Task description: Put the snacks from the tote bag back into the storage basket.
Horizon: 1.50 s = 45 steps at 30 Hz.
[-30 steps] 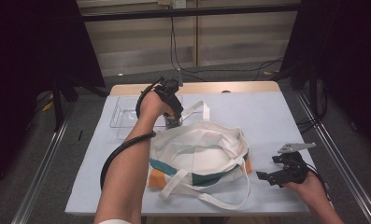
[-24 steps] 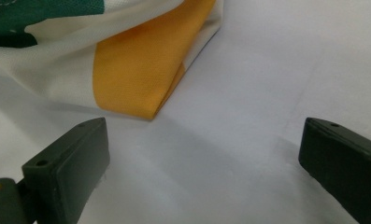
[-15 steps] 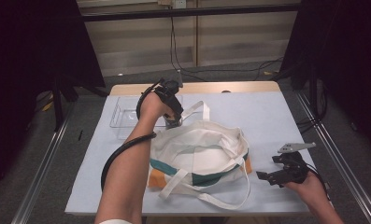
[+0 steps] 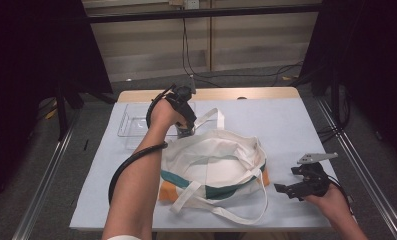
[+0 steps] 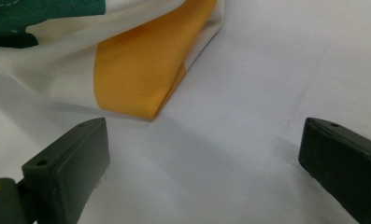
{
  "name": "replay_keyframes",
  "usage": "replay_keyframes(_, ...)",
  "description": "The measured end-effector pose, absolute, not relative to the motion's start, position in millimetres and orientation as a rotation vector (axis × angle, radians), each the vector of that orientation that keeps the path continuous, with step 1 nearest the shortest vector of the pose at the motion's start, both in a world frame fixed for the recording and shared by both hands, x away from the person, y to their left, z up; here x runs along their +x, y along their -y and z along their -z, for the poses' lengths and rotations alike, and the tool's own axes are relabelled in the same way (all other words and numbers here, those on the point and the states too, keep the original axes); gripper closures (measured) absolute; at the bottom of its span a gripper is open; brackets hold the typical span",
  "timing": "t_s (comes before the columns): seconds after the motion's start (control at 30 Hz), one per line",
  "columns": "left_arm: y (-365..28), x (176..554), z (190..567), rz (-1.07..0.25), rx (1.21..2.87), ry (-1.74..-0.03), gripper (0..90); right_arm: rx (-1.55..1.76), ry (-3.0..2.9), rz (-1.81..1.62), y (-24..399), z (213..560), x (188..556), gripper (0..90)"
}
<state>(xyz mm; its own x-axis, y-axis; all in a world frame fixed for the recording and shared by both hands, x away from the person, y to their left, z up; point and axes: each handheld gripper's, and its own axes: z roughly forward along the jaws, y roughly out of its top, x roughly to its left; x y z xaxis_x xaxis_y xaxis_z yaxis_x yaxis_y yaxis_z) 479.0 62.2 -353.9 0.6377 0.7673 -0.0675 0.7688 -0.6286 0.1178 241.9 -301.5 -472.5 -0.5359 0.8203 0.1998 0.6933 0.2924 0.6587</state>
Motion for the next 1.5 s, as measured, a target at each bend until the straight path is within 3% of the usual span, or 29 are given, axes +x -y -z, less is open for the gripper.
replay_keyframes(0.63,-64.6,477.4,355.1,-0.025,2.699,-1.298,29.0,1.4,-2.382,-1.07,300.5,472.0,241.7,1.8)
replay_keyframes(1.1,-71.4,473.2,343.5,-0.092,2.681,-1.296,15.0,1.393,-2.386,-1.068,299.3,472.2,241.6,1.8)
replay_keyframes(1.5,-80.9,466.8,333.8,-0.126,2.678,-1.285,10.3,1.399,-2.386,-1.063,299.6,473.1,241.2,1.8)
